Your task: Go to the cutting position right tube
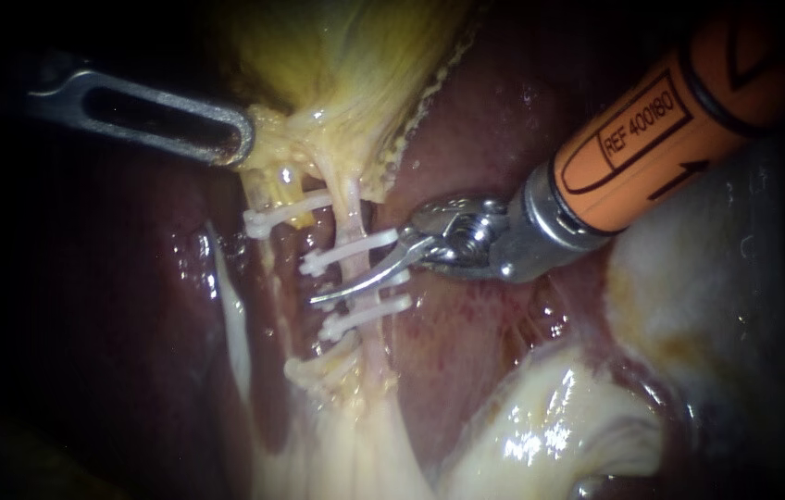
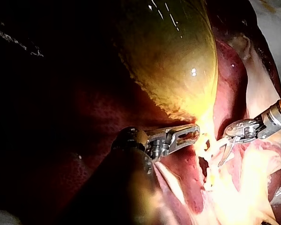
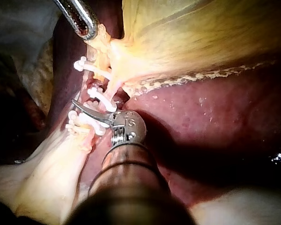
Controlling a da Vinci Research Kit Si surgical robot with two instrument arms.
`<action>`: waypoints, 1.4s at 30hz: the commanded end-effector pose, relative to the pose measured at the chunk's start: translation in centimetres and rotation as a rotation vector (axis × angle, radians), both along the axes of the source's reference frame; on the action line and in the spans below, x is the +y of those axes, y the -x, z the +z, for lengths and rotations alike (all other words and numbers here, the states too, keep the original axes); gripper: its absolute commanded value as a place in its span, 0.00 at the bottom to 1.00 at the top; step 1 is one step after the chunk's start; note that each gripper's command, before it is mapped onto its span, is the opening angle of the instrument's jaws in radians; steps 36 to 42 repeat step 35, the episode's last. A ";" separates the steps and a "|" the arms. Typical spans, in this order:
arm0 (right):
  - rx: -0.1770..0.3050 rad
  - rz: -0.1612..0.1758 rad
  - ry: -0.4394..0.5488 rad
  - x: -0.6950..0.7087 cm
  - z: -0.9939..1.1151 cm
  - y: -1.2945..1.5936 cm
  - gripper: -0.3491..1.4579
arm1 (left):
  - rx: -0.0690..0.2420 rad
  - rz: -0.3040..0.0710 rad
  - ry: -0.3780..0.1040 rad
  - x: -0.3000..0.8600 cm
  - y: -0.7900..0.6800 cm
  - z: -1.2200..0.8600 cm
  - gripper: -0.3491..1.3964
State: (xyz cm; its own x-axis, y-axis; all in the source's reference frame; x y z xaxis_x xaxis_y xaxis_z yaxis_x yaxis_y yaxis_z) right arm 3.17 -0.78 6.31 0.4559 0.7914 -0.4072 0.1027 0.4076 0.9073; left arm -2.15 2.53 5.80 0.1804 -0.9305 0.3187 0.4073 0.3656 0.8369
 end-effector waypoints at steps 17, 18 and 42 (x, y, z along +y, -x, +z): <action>0.165 -0.001 -0.123 -0.04 -0.46 -0.08 0.74 | -0.001 0.002 -0.001 -0.01 0.00 0.00 0.00; 0.176 -0.009 -0.128 -0.03 -0.49 -0.08 0.73 | -0.001 0.002 -0.001 0.00 0.00 0.00 0.00; 0.190 -0.007 -0.146 0.01 -0.53 -0.05 0.71 | -0.001 0.002 -0.001 -0.01 0.00 0.00 0.00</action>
